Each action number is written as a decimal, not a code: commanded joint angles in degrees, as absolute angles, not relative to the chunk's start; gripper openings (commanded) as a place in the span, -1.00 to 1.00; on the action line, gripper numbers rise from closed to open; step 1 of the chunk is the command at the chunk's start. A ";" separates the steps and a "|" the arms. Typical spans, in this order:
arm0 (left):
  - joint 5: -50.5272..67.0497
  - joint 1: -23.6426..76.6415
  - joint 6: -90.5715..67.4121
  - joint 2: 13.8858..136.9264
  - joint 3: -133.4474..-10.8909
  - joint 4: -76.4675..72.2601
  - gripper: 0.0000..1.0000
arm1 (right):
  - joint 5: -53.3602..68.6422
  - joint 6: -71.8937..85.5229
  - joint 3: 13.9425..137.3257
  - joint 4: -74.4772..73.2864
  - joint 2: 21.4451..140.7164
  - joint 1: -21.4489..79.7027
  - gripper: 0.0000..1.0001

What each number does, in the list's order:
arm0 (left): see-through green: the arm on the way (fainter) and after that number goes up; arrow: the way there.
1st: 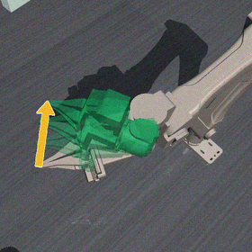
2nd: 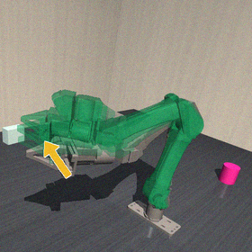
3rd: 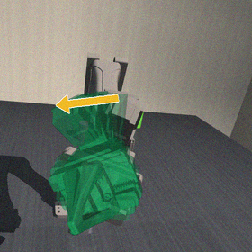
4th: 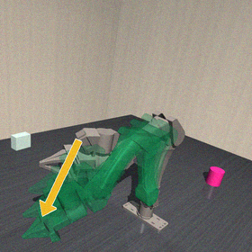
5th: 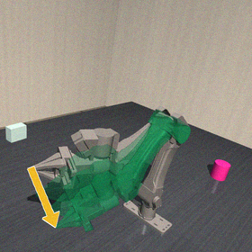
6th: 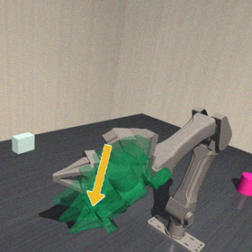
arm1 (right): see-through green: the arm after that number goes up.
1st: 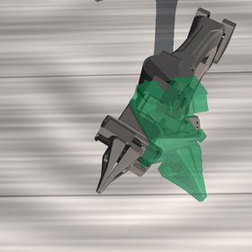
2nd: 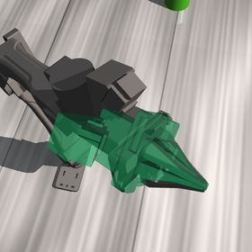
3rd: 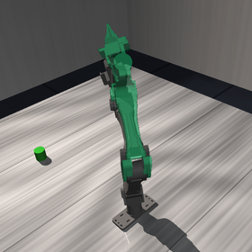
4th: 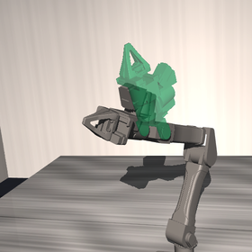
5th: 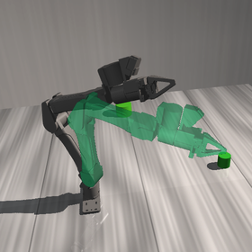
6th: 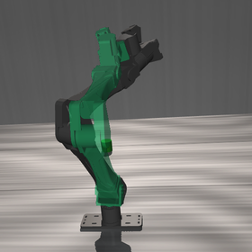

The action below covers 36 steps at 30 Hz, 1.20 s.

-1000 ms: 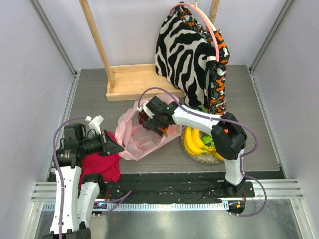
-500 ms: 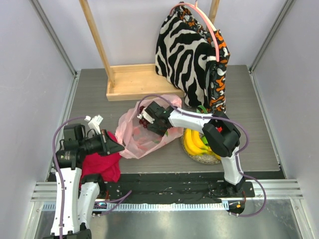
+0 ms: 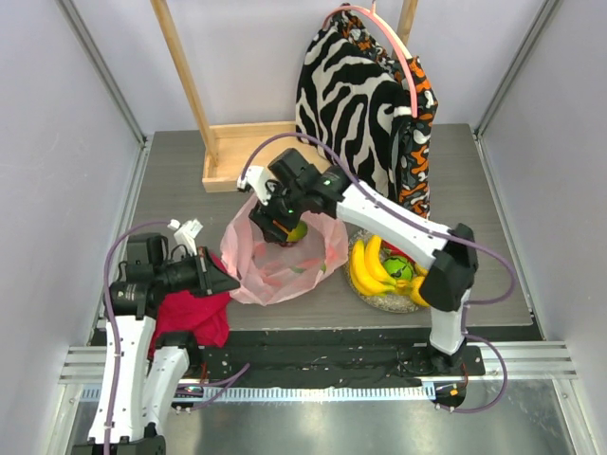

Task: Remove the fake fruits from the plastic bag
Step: Take out the fake fruit from the plastic bag, then place the fake fruit on the plate.

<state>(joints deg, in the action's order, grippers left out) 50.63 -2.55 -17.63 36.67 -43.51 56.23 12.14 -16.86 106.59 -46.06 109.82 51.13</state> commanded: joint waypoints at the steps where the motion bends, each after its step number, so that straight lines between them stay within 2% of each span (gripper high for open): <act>1: 50.10 -2.02 -19.33 38.31 -45.35 51.60 -1.00 | 26.28 -12.14 108.02 -52.38 101.88 51.94 -0.58; 5: 49.13 -1.93 -21.01 40.51 -45.96 48.87 -1.00 | 25.59 -13.35 107.66 -54.04 93.98 51.94 -0.58; 11: 47.11 -2.20 -18.99 43.85 -47.98 48.34 -1.00 | 13.99 -25.30 110.75 -61.77 85.01 49.84 -0.58; 14: 46.85 -2.55 -18.46 44.65 -48.08 48.25 -1.00 | 7.41 -31.09 104.52 -65.03 76.93 49.40 -0.59; 17: 46.76 -2.90 -18.28 45.35 -47.99 48.34 -1.00 | -2.32 -36.88 91.97 -65.48 65.77 49.31 -0.60; 18: 46.76 -2.90 -18.28 45.61 -47.81 48.34 -1.00 | -4.46 -38.57 84.80 -65.30 63.13 49.22 -0.61; 22: 46.84 -3.16 -18.54 45.97 -47.72 48.08 -1.00 | -10.45 -46.13 70.42 -64.86 49.52 49.13 -0.66; 30: 47.64 -5.27 -19.51 47.37 -47.90 46.85 -1.00 | -15.29 -58.09 52.33 -64.52 40.52 49.13 -0.70; 36: 47.99 -7.73 -21.00 46.23 -46.76 46.85 -1.00 | -15.73 -63.63 44.30 -62.41 37.97 49.13 -0.69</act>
<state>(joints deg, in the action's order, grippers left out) 46.96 -6.15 -19.46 47.33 -45.95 49.41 -13.13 -57.45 46.83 -65.54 39.62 49.06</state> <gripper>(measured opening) 0.012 0.657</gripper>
